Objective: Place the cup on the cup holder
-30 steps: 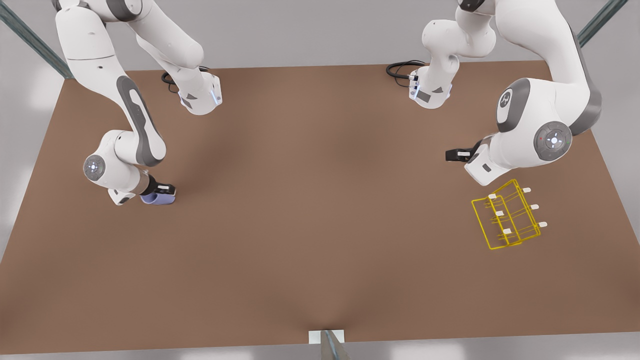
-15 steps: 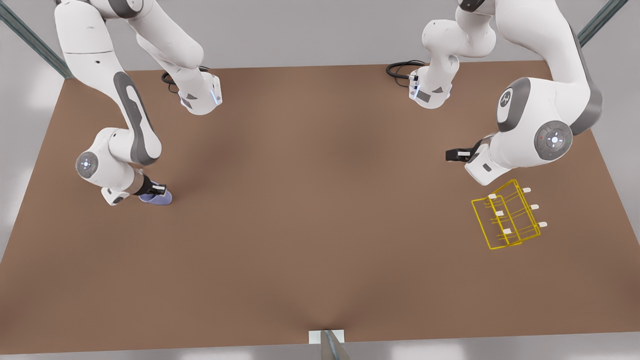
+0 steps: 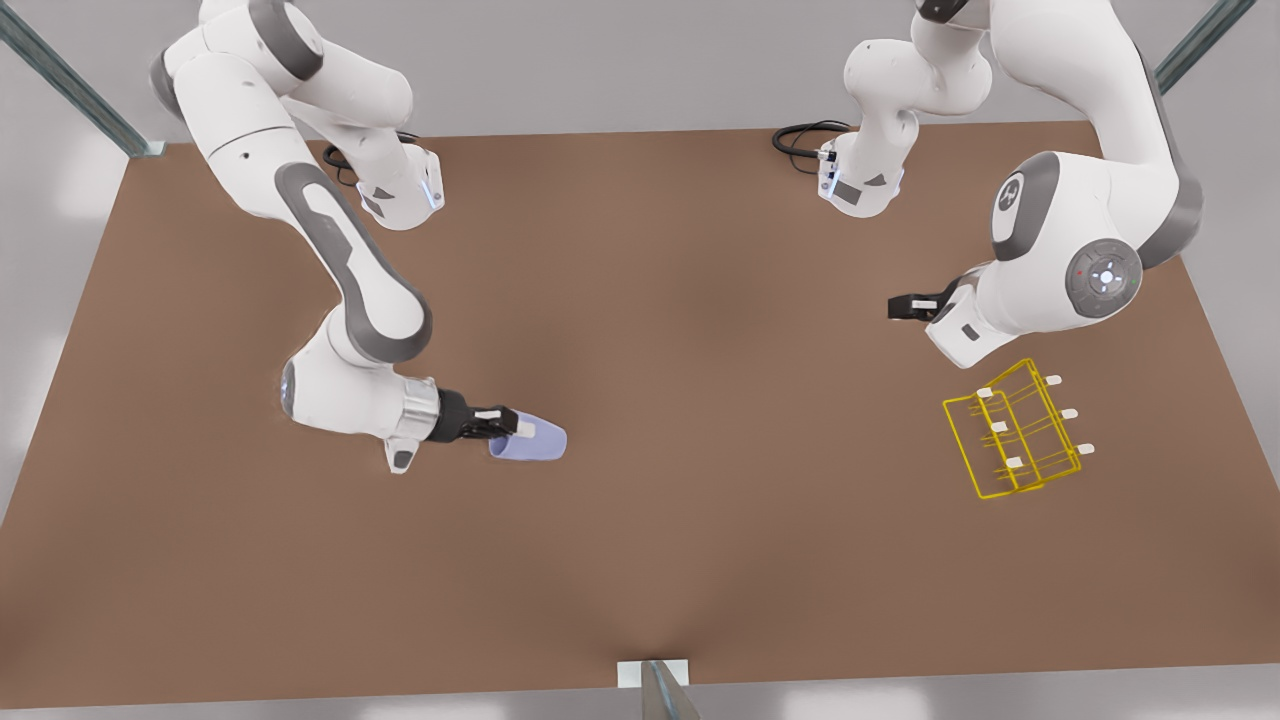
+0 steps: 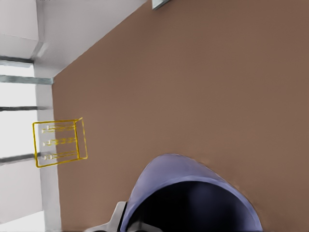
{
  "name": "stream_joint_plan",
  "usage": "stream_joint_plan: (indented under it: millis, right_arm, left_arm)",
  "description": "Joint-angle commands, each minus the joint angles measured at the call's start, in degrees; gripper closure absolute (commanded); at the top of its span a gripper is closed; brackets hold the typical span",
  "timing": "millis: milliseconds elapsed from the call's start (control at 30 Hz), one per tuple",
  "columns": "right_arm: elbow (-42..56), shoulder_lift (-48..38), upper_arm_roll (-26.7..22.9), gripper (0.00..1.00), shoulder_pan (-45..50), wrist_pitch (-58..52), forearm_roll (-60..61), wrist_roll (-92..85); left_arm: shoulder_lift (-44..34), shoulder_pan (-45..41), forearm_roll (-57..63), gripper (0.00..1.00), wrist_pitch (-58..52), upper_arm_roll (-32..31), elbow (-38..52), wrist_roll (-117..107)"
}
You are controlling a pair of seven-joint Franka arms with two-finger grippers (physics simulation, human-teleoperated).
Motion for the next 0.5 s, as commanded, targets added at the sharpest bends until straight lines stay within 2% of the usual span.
stream_joint_plan:
  millis: [0,100,233,333,467]
  right_arm:
    - [5.1,4.2,0.1,0.79,6.6,11.8,13.2,0.4]
    - [19.2,15.2,0.4,0.79,16.9,19.7,18.0,0.6]
    - [47.0,35.8,1.8,0.79,31.5,25.9,18.4,0.1]
    - [50.3,39.9,1.5,0.79,35.7,26.5,18.3,0.0]
    - [52.8,44.0,-1.3,0.79,41.4,29.9,18.2,-0.1]
  left_arm:
    - [-0.1,-0.1,0.0,0.00,-0.4,0.0,0.0,-0.1]
    - [-0.2,-0.3,0.0,0.00,-0.4,-0.1,0.1,-0.2]
    - [-0.2,-0.4,0.0,0.00,-0.5,-0.1,0.1,-0.2]
    - [-0.2,-0.4,0.0,0.00,-0.5,-0.1,0.1,-0.2]
    - [-0.1,-0.4,0.0,0.00,-0.5,-0.1,0.1,0.0]
